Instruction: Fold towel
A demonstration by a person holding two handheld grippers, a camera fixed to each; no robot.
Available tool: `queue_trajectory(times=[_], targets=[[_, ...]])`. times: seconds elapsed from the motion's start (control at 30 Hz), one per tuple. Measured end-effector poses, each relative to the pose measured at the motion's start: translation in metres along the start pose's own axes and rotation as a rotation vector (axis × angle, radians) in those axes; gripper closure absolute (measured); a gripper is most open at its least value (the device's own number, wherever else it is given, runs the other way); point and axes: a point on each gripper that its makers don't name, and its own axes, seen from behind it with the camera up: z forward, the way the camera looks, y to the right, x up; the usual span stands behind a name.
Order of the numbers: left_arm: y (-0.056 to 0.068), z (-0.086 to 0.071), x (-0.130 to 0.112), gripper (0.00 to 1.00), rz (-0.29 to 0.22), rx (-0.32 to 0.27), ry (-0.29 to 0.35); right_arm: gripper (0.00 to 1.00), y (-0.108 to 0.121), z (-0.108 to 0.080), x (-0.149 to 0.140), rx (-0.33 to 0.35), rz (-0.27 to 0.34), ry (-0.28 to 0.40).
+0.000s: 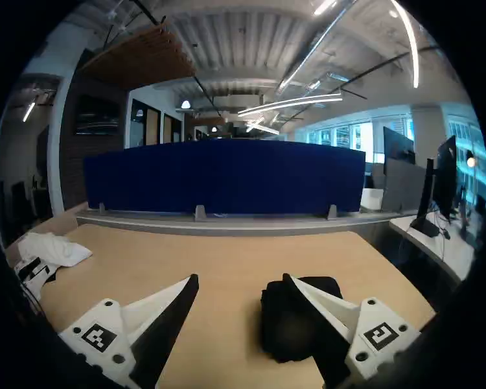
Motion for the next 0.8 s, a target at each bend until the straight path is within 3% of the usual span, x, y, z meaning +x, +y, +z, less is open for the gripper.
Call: queue_trajectory(times=[0.4, 0.8], targets=[[0.004, 0.000, -0.009, 0.09, 0.026, -0.003, 0.005, 0.00, 0.022, -0.001, -0.006, -0.027, 0.013, 0.001], [0.001, 0.000, -0.009, 0.09, 0.012, -0.004, 0.004, 0.00, 0.027, -0.002, -0.007, -0.015, 0.032, 0.009]])
